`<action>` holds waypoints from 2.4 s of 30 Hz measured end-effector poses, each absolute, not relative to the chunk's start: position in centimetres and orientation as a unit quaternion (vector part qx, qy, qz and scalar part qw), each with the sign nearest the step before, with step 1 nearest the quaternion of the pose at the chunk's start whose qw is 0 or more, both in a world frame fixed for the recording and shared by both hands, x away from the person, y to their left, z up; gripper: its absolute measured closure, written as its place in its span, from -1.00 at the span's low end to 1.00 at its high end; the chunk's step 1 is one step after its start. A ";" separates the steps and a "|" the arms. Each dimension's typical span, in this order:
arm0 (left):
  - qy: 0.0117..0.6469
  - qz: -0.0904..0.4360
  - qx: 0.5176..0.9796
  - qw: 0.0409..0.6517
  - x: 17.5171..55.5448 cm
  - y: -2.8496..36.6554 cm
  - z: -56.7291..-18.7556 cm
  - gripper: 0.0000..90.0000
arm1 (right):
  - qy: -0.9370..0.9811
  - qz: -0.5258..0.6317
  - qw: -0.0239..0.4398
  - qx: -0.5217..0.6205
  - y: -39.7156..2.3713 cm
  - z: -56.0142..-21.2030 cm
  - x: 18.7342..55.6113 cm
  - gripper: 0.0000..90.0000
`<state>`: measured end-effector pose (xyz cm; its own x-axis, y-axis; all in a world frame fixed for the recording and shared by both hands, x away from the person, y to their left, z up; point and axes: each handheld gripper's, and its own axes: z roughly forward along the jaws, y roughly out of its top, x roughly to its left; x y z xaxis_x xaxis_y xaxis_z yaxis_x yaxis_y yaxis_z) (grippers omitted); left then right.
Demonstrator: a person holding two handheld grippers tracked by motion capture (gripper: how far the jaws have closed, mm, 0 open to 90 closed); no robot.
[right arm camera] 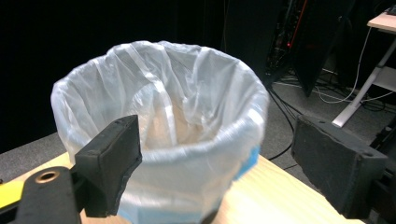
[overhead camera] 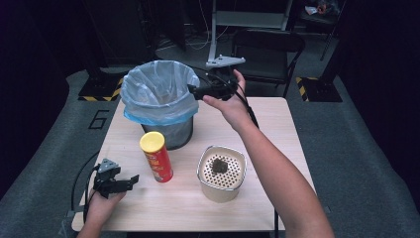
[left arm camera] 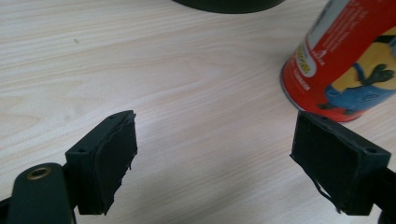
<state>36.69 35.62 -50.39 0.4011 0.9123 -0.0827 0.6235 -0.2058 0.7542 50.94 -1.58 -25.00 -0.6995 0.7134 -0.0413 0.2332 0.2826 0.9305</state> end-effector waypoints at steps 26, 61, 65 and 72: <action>0.432 0.162 0.778 0.426 35.4 31.9 -47.7 -0.70 | 0.754 0.502 0.252 0.340 -11.8 -30.9 45.9 -0.56; 0.415 0.160 0.774 0.452 38.6 27.7 -48.3 -0.58 | 0.748 0.443 0.263 0.417 -18.7 -42.7 40.2 -0.48; 0.407 0.170 0.778 0.447 38.7 27.8 -48.5 -0.51 | 0.745 0.442 0.264 0.425 -19.2 -43.3 40.0 -0.48; 0.393 0.188 0.785 0.441 39.0 27.4 -48.9 -0.54 | 0.741 0.426 0.265 0.446 -20.6 -45.4 39.8 -0.48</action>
